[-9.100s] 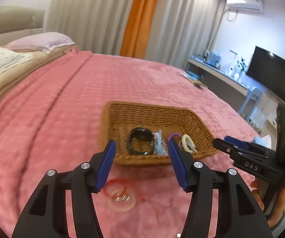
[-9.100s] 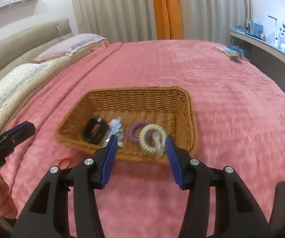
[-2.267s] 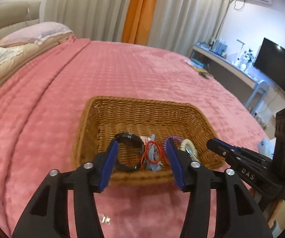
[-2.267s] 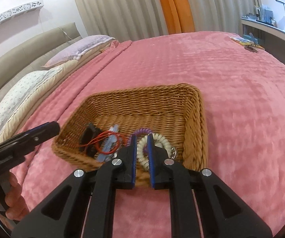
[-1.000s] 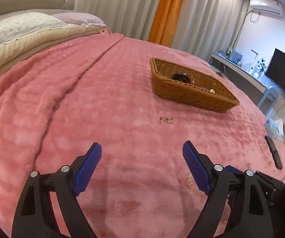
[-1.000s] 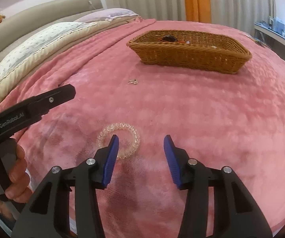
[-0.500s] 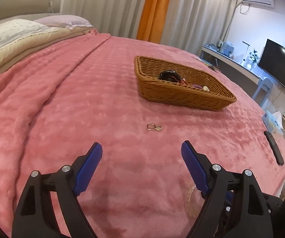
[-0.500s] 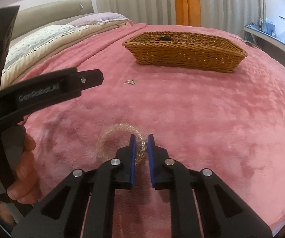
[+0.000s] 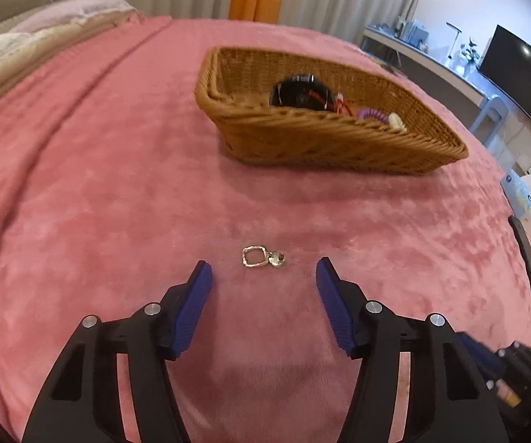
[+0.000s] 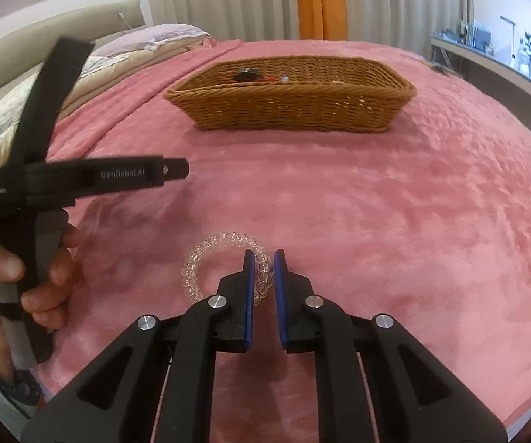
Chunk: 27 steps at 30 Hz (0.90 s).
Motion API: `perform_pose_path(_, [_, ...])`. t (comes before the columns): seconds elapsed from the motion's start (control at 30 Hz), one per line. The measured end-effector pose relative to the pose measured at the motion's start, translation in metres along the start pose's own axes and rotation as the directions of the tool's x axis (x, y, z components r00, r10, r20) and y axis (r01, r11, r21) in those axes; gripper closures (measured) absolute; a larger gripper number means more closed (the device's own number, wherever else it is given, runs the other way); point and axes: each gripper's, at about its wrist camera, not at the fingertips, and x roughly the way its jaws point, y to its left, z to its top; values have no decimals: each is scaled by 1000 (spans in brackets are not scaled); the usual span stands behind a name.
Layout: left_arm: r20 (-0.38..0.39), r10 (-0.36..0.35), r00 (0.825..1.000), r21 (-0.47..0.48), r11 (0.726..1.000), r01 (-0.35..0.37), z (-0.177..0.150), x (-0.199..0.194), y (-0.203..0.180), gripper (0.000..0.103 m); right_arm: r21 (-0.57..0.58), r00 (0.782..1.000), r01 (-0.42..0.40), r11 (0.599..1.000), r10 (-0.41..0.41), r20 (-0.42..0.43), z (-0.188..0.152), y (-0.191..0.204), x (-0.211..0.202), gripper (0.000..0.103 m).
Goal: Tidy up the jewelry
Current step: 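Grasp the silver pendant with the left tool while the right tool grasps the bead bracelet, then carry the pendant and bead bracelet into the basket and open both tools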
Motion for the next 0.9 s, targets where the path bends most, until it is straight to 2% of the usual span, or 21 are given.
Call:
perform_pose_path(0.1, [7, 0, 1000, 11, 1000, 0, 2, 3, -1, 52, 12, 1000, -5, 1000, 5, -4, 3, -9, 1, 94])
perform_pose_path(0.3, [17, 33, 999, 70, 997, -34, 1, 9, -12, 73, 12, 999, -34, 999, 34, 5, -1, -10, 4, 94])
perform_pose_path(0.37, [27, 31, 999, 84, 996, -34, 0, 8, -14, 83, 11, 999, -51, 999, 51, 14, -2, -10, 1, 94])
perform_pose_path(0.57, [54, 51, 997, 95, 994, -56, -5, 1, -20, 83, 29, 992, -126, 992, 126, 5, -5, -16, 0, 94])
perform_pose_path(0.77, [68, 30, 997, 25, 999, -31, -23, -17, -17, 83, 27, 991, -135, 990, 136, -14, -5, -17, 0, 93])
perform_pose_path(0.87, [84, 10, 996, 1, 1000, -10, -37, -28, -19, 83, 11, 992, -127, 992, 127, -23, -6, -11, 0, 88])
perform_pose_path(0.9, [90, 4, 996, -3, 1000, -4, -41, -31, -20, 83, 6, 991, -129, 992, 130, -22, -5, -10, -1, 83])
